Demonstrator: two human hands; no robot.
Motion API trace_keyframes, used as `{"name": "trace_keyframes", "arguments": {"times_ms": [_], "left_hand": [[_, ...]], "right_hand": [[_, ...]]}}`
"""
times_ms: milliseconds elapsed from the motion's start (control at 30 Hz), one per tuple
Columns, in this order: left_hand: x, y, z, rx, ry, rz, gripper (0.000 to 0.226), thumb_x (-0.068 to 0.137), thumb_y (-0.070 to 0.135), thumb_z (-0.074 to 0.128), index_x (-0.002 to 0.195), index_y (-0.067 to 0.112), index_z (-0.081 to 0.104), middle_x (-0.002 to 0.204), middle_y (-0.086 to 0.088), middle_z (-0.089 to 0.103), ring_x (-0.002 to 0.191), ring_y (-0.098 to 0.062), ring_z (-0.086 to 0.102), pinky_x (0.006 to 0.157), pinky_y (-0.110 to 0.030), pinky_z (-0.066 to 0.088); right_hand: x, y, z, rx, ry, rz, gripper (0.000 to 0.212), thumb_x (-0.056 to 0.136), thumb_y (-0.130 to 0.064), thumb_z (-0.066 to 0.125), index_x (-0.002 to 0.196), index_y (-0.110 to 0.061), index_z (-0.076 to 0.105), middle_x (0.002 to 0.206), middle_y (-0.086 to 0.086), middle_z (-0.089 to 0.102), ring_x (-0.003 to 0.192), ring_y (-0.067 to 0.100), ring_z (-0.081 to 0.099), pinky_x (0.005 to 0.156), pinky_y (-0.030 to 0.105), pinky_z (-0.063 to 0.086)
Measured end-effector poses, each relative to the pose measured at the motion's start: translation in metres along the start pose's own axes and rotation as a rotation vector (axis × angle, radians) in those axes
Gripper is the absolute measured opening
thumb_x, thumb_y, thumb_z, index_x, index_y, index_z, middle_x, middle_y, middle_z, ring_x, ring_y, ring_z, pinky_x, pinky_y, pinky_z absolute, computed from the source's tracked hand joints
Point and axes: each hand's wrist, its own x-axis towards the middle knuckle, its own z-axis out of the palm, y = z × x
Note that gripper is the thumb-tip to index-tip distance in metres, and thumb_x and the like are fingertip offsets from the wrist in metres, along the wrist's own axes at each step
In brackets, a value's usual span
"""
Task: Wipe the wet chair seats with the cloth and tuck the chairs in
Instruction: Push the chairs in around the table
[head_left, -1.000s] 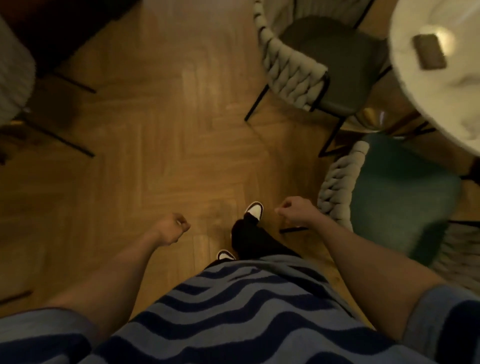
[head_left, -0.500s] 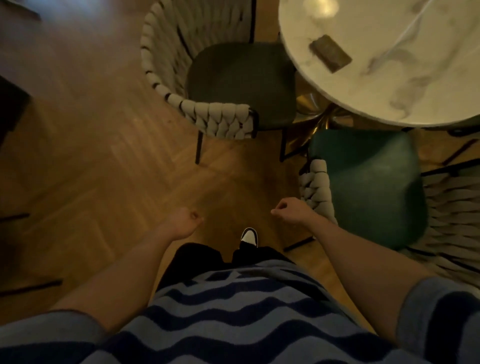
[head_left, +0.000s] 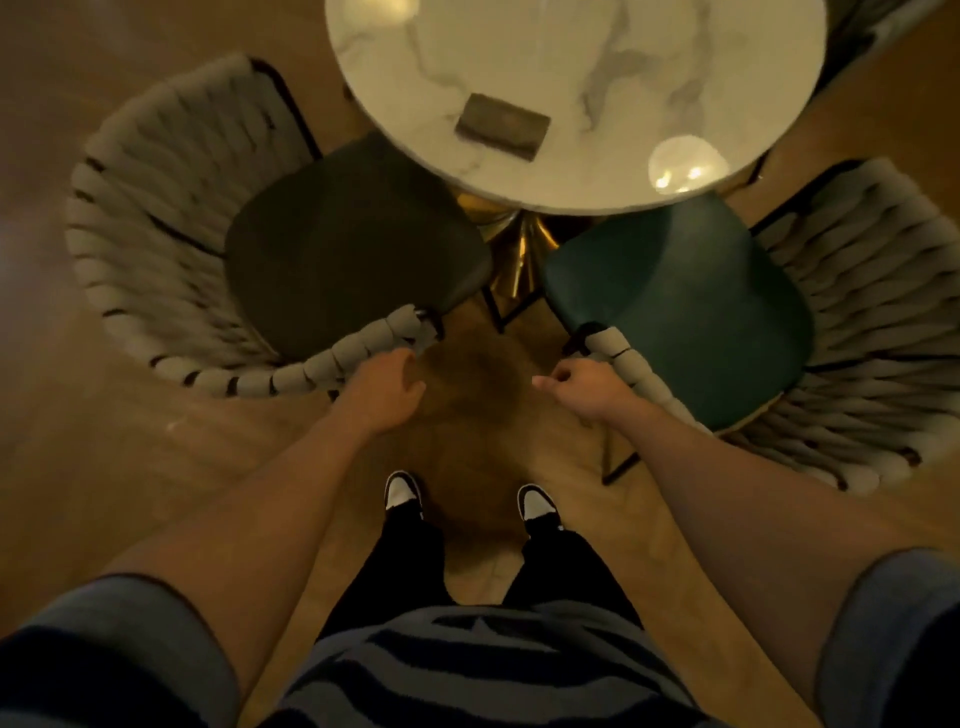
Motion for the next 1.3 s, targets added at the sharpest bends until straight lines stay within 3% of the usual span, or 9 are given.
{"name": "trace_keyframes", "arguments": {"times_ms": [233,333,433,600,700,800,933,1200,1300], "left_hand": [[0.084,-0.012,-0.030,0.156,0.041,0.150,0.061,0.093,0.041,0.058,0.145,0.020,0.035,0.143,-0.009,0.039,0.128,-0.031,0.040,0.103,-0.049,0.041],[0.108,-0.019,-0.021,0.133,-0.024,0.143,0.062,0.093,0.043,0.056,0.146,0.020,0.032,0.143,-0.010,0.038,0.127,-0.032,0.042,0.103,-0.049,0.041],[0.124,-0.028,-0.007,0.082,-0.083,0.123,0.059,0.095,0.046,0.051,0.145,0.020,0.033,0.139,-0.010,0.042,0.121,-0.030,0.048,0.099,-0.048,0.045],[0.134,-0.036,0.005,0.221,0.006,0.123,0.046,0.095,0.056,0.045,0.128,0.024,0.042,0.104,0.001,0.052,0.087,-0.017,0.050,0.072,-0.038,0.044],[0.132,-0.039,0.011,0.339,0.130,0.129,0.038,0.094,0.062,0.038,0.104,0.026,0.041,0.085,0.003,0.049,0.074,-0.018,0.048,0.068,-0.038,0.042],[0.131,-0.038,0.013,0.382,0.184,0.140,0.033,0.095,0.060,0.036,0.096,0.027,0.037,0.075,0.006,0.044,0.067,-0.016,0.046,0.065,-0.038,0.044],[0.132,-0.039,0.012,0.410,0.229,0.173,0.033,0.096,0.060,0.034,0.096,0.027,0.038,0.076,0.004,0.050,0.063,-0.015,0.051,0.062,-0.038,0.049],[0.141,-0.047,-0.004,0.472,0.227,0.136,0.042,0.096,0.060,0.034,0.105,0.020,0.046,0.083,-0.001,0.048,0.067,-0.018,0.043,0.065,-0.038,0.039],[0.157,-0.049,-0.009,0.497,0.294,0.161,0.047,0.095,0.062,0.034,0.106,0.018,0.048,0.093,-0.012,0.060,0.081,-0.035,0.058,0.067,-0.041,0.044]], "right_hand": [[0.027,-0.014,-0.005,0.084,0.285,0.095,0.046,0.098,-0.052,0.060,0.129,-0.018,0.057,0.118,0.003,0.061,0.105,0.018,0.056,0.083,0.032,0.046],[0.039,-0.005,-0.016,-0.003,0.436,0.122,0.051,0.098,-0.048,0.062,0.135,-0.015,0.053,0.130,0.010,0.056,0.119,0.027,0.051,0.096,0.040,0.047],[0.055,0.016,-0.022,-0.110,0.488,0.174,0.055,0.099,-0.047,0.059,0.138,-0.011,0.049,0.140,0.015,0.052,0.130,0.036,0.046,0.107,0.049,0.043],[0.082,0.054,-0.019,-0.102,0.385,0.283,0.050,0.099,-0.052,0.054,0.130,-0.012,0.047,0.126,0.015,0.059,0.110,0.036,0.058,0.087,0.046,0.051],[0.089,0.067,-0.019,-0.286,0.406,0.233,0.047,0.099,-0.064,0.045,0.111,-0.018,0.048,0.102,0.007,0.061,0.092,0.031,0.060,0.074,0.044,0.050],[0.088,0.075,-0.018,-0.501,0.477,0.152,0.051,0.098,-0.072,0.034,0.098,-0.022,0.041,0.081,-0.001,0.055,0.073,0.023,0.055,0.062,0.040,0.044],[0.086,0.081,-0.015,-0.557,0.546,0.083,0.052,0.098,-0.074,0.028,0.094,-0.023,0.040,0.074,-0.002,0.055,0.062,0.017,0.053,0.055,0.036,0.044],[0.087,0.086,-0.012,-0.526,0.585,0.035,0.052,0.098,-0.074,0.026,0.092,-0.024,0.040,0.073,-0.004,0.053,0.064,0.019,0.052,0.060,0.039,0.043],[0.089,0.088,-0.012,-0.541,0.594,0.030,0.053,0.099,-0.073,0.026,0.092,-0.023,0.040,0.072,-0.004,0.053,0.062,0.018,0.051,0.058,0.037,0.041]]}}
